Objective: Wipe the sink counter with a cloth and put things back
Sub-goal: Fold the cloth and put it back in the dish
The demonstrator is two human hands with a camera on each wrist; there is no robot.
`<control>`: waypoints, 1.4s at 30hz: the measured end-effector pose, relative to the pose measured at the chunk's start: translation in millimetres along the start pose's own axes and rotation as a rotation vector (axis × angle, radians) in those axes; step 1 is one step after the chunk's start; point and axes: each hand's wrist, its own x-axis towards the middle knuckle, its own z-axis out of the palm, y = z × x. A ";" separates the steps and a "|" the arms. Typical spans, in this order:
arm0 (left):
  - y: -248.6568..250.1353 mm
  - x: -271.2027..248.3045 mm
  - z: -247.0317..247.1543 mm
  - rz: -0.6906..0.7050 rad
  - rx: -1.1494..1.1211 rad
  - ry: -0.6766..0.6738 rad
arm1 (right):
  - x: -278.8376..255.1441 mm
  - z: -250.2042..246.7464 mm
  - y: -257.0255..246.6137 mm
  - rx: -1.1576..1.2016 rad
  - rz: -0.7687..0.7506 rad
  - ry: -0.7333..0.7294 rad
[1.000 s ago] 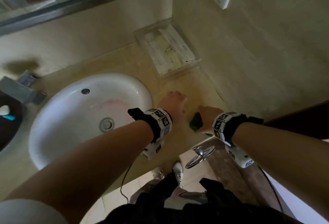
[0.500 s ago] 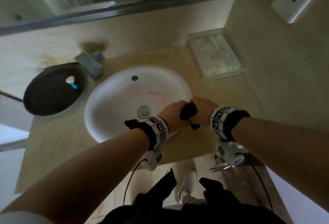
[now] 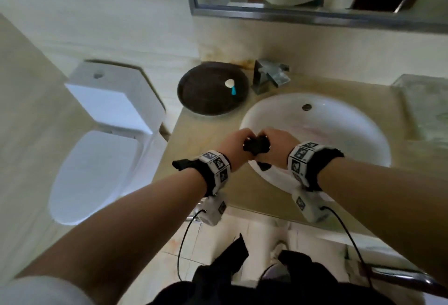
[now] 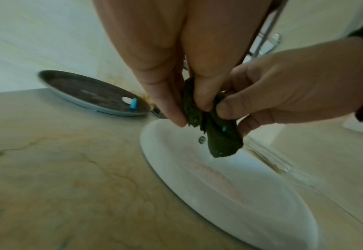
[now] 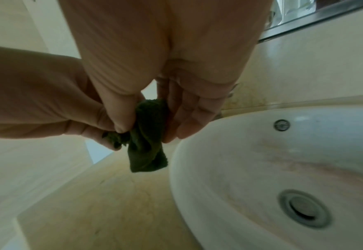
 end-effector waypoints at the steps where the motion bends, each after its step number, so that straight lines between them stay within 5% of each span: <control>1: -10.0 1.1 -10.5 -0.020 -0.016 0.021 | 4.8 2.3 -11.3 0.024 -0.006 -0.005; 19: -51.1 77.5 -70.4 -0.292 -0.407 0.277 | 123.7 -20.6 -46.8 0.076 -0.057 0.003; 23: -70.0 104.6 -80.0 -0.346 -0.550 0.251 | 154.5 -17.9 -59.9 0.104 -0.042 0.021; 28: -99.7 143.4 -93.3 -0.305 -0.327 0.313 | 194.9 -13.0 -77.6 0.093 0.020 0.024; 36: -140.5 207.6 -109.6 -0.323 -0.328 0.238 | 246.1 -17.0 -93.2 0.093 0.111 -0.033; 42: -154.9 233.8 -109.1 -0.311 -0.036 0.195 | 256.4 -8.7 -100.3 0.079 0.101 -0.134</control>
